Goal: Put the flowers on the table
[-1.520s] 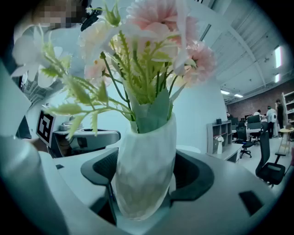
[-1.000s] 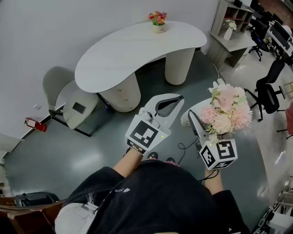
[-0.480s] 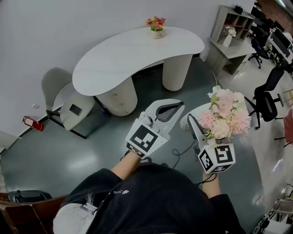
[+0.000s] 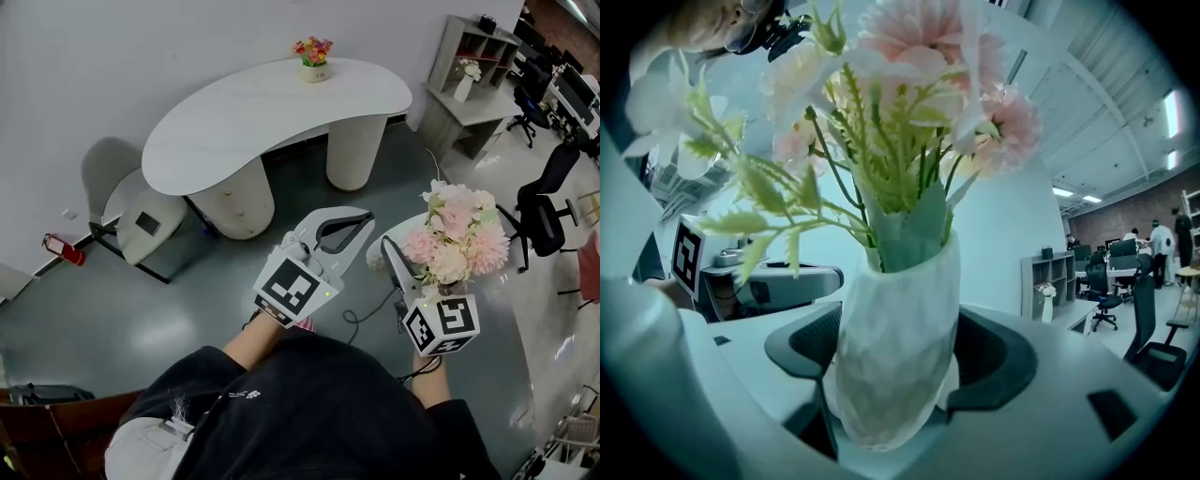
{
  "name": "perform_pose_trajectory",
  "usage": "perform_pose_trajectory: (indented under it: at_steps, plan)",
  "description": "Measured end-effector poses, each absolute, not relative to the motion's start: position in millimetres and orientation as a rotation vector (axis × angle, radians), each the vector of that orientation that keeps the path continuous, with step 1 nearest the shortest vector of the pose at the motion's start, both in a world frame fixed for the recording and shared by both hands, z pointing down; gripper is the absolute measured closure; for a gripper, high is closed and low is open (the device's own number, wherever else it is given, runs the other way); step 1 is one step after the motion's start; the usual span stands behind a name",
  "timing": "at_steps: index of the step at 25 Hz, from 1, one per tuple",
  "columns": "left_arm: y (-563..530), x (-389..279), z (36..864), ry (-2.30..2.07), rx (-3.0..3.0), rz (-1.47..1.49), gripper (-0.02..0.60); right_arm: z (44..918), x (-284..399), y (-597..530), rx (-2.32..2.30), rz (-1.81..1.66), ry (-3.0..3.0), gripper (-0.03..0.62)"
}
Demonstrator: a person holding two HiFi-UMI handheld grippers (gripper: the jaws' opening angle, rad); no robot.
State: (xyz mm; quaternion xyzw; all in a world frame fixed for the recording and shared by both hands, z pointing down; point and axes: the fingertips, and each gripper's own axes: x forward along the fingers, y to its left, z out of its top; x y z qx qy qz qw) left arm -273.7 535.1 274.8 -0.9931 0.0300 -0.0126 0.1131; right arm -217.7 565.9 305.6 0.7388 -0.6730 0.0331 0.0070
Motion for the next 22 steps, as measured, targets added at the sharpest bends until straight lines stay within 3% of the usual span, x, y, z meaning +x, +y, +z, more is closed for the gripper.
perform_pose_trajectory:
  at_steps: [22]
  plan:
    - [472, -229, 280, -0.025, -2.914, 0.001, 0.583, 316, -179, 510, 2.402, 0.115, -2.032, 0.226]
